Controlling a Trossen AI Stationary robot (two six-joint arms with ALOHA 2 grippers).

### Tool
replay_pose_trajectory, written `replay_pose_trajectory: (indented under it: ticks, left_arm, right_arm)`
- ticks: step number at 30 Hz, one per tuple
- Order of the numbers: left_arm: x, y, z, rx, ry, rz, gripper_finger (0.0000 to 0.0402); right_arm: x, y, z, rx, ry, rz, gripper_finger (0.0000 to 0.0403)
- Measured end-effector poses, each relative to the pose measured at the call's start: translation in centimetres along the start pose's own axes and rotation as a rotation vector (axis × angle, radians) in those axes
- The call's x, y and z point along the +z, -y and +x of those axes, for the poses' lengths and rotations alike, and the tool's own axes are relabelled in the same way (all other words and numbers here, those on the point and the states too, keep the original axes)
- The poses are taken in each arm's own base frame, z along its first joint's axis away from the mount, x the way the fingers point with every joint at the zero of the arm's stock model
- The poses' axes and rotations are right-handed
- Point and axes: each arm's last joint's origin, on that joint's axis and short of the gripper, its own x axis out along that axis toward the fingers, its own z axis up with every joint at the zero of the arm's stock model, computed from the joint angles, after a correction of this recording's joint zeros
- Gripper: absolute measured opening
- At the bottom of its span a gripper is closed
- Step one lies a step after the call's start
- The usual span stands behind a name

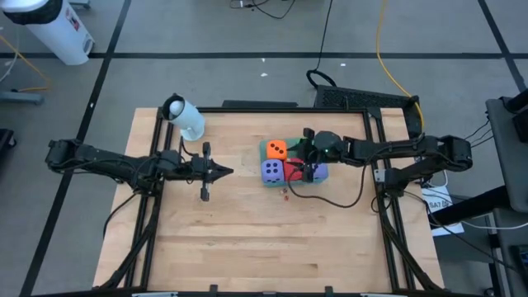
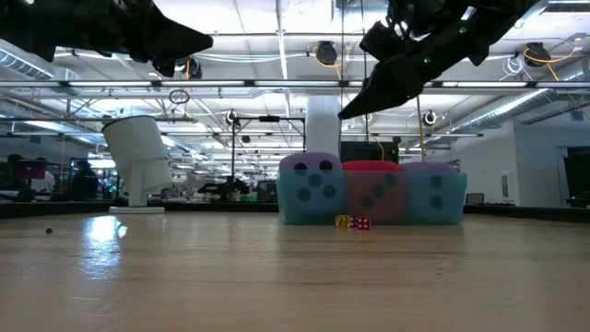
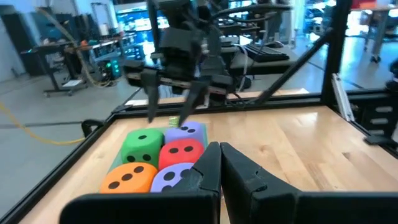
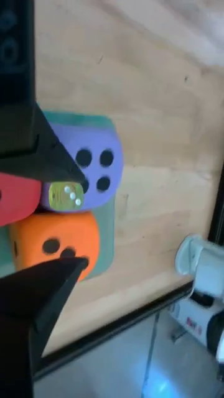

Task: Pick & Place Dice
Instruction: Put the small green die into the blue bin

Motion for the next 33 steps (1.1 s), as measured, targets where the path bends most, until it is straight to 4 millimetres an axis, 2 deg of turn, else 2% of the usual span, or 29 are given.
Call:
replay_pose_trajectory:
  ticks: [4,8,19,27,33]
  left_arm:
    - [-0.1,-0.5,0.1,0.028,-0.005,-0.044,0.0005]
    - [-0.6,-0.7,0.9,0.072,-0.051,-0.069,0.0005]
    - [-0.4,-0.7,4.8,0.091,-0.13,-0.06,0.0005]
    - [-0.3,-0.6,5.1,0.084,-0.146,-0.082,0.0005]
    - [-0.9,0.6,5.2,0.017,-0.192,-0.108,0.0005]
  right_arm:
    - [0.0,0.0,0.0,0.003,0.0,-0.049,0.0232]
    - [0.0,0.0,0.0,-0.003,0.002,-0.106,0.0248]
    - [0.2,0.0,0.0,-0.004,0.021,-0.129,0.0251]
    - [0.5,-1.0,0.0,0.028,0.036,-0.168,0.0251]
    - [1.3,-2.4,-0.1,0.036,0.087,-0.192,0.0251]
